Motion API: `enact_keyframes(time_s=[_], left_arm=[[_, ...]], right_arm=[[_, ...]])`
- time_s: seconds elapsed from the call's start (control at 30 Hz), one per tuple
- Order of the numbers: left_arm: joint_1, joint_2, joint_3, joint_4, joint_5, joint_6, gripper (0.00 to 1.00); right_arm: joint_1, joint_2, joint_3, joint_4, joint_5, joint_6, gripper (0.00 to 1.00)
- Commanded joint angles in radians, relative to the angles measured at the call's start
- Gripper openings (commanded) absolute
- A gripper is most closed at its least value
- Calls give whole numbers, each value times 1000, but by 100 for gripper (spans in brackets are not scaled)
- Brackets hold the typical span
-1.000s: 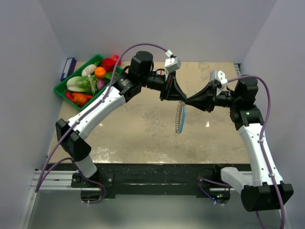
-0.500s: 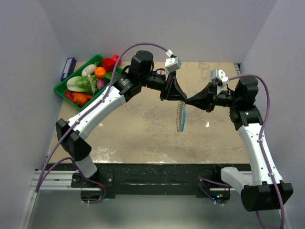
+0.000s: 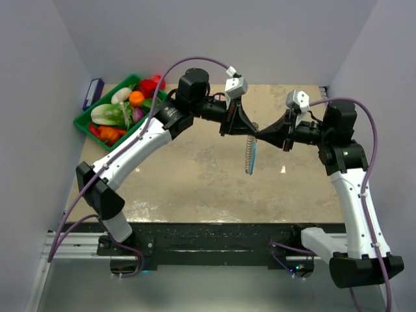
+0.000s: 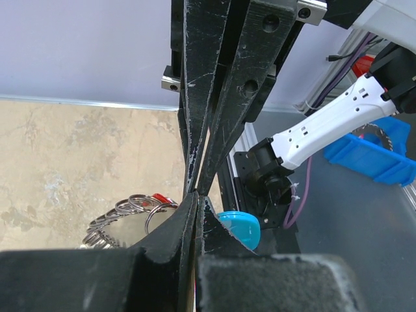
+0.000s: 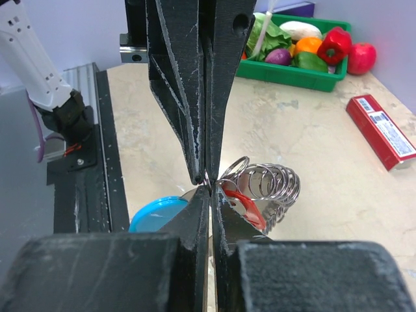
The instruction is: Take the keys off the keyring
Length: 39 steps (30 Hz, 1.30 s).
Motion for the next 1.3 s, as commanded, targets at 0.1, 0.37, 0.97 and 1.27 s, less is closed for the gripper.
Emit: enact_keyframes(time_s=[0.1, 0.37, 0.97, 1.27], left_arm=[[-11, -20, 4, -34, -3, 21, 0], [-11, -13, 14, -39, -35, 17, 14], [-11, -20, 74, -120, -168, 144, 27], [-11, 2, 108, -99, -171, 184, 29]], right_arm=[[3, 3, 165, -146, 98, -167, 0], [2, 87, 317, -407, 187, -379, 0], [120, 259, 611, -834, 515, -667, 0], [121, 305, 665, -884, 489, -707, 0]])
